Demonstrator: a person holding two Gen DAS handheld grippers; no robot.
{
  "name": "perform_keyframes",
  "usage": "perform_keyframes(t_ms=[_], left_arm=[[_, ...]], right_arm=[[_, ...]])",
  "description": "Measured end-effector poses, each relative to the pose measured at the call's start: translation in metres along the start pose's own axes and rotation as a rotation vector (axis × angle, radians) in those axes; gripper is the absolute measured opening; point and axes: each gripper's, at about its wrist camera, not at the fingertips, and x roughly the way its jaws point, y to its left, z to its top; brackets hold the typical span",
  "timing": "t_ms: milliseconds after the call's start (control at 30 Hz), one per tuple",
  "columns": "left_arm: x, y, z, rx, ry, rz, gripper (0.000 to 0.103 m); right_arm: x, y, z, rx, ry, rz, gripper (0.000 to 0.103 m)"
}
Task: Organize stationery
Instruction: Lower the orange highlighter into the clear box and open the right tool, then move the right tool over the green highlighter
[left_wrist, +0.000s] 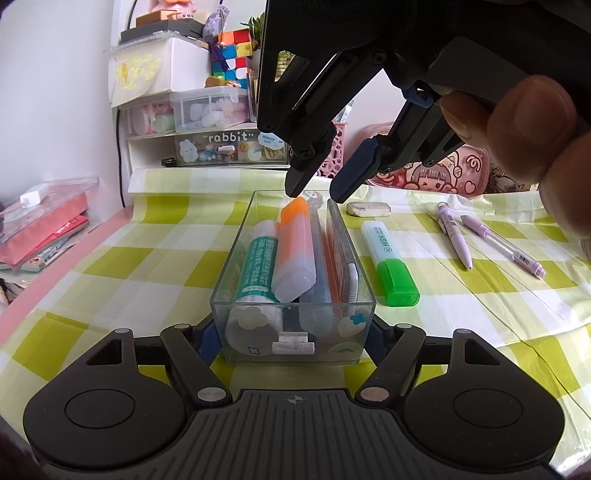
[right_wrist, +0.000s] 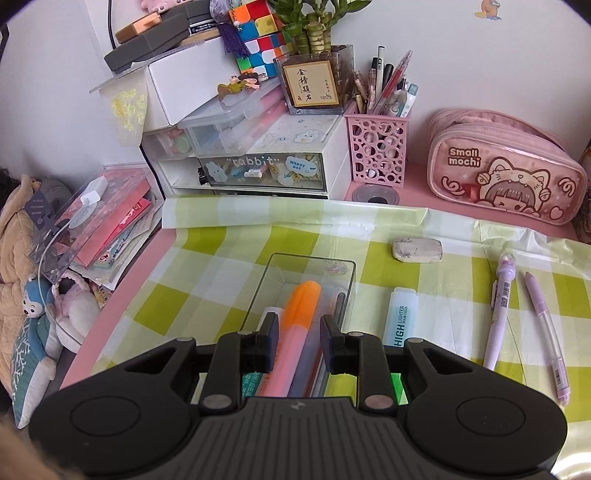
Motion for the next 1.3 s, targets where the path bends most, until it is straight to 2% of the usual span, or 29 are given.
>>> perform_keyframes(t_ms=[100,233,367,533,733,833,933,1033,1133,1300], left_arm=[[0.0,0.0,0.0,0.0,0.0,0.0,0.072],[0.0,-0.001,-0.001,0.006,-0.002,0.003,0.072],[0.0,-0.004,-0.001,0.016,-0.003,0.0,0.072],[0.001,-0.004,-0.001,0.013,-0.002,-0.001,0.072],[0.001,-0.004,-0.001,0.013,-0.002,-0.002,0.072],[0.001,-0.004,-0.001,0.012,-0.002,-0.002,0.072],[0.0,-0.004,-0.001,0.011,-0.002,-0.005,0.072],[0.0,-0.004,-0.001,0.01,-0.003,-0.005,0.072],[0.0,-0.004,-0.001,0.01,-0.002,-0.006,0.072],[0.0,-0.004,-0.001,0.011,-0.002,-0.006,0.072]], right_arm=[[-0.004,-0.01,0.0,0.022,-0.018,0.023,0.018],[-0.008,-0.041,-0.001,0.097,-0.034,0.003,0.018],[0.002,-0.067,-0.007,0.126,-0.001,-0.04,0.018],[0.026,-0.073,-0.016,0.098,0.062,-0.1,0.018],[0.028,-0.071,-0.017,0.084,0.068,-0.081,0.02],[0.036,-0.066,-0.019,0.07,0.099,-0.058,0.022],[0.037,-0.057,-0.022,0.022,0.078,-0.086,0.02],[0.034,-0.063,-0.024,0.083,0.068,-0.022,0.018],[0.027,-0.068,-0.023,0.116,0.036,-0.024,0.018],[0.014,-0.072,-0.019,0.175,0.009,0.024,0.018]])
